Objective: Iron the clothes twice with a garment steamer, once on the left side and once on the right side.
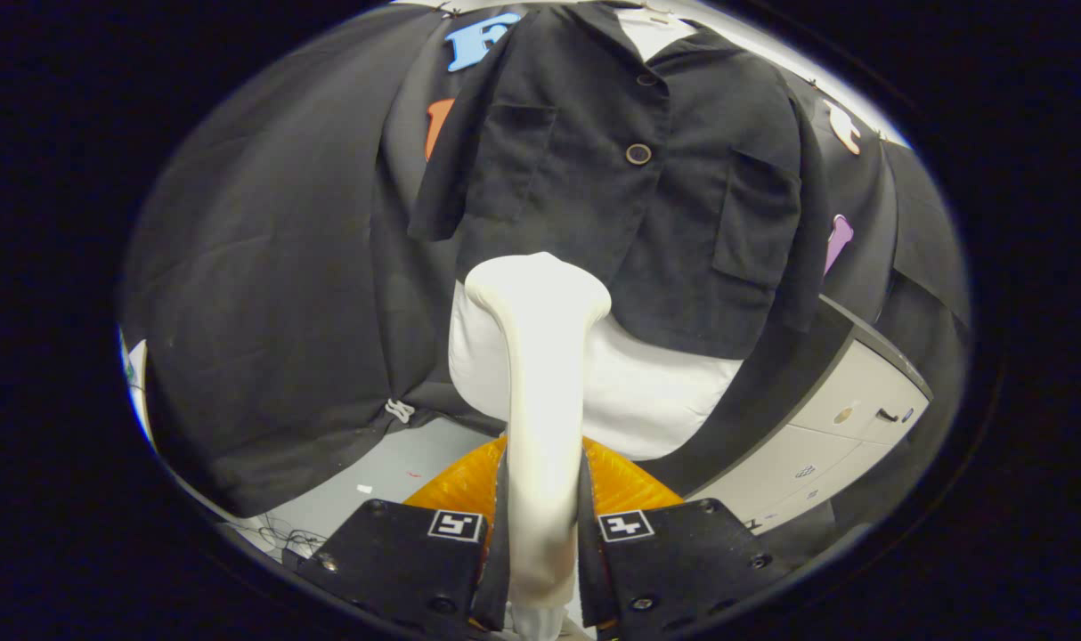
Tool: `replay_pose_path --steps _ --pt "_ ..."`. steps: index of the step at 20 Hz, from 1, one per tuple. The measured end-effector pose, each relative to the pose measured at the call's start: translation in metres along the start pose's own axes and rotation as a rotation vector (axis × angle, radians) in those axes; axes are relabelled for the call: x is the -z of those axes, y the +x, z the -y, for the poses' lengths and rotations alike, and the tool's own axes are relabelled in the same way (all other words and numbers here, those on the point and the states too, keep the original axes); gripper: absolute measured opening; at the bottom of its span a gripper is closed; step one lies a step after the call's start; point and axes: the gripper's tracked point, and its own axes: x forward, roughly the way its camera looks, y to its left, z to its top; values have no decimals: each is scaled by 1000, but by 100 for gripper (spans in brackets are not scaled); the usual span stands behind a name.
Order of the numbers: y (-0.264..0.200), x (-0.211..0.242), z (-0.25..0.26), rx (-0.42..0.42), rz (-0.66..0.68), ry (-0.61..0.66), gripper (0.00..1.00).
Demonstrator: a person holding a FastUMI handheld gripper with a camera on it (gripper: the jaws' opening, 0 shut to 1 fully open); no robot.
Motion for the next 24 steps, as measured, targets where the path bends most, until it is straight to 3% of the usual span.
replay_pose_path --steps 4,9,17,24 --pt "-39 -29 29 -17 90 45 34" --pt "-82 -50 101 34 154 114 34" --pt "-149 -34 244 220 150 246 34" --pt "-201 3 345 250 144 237 34"
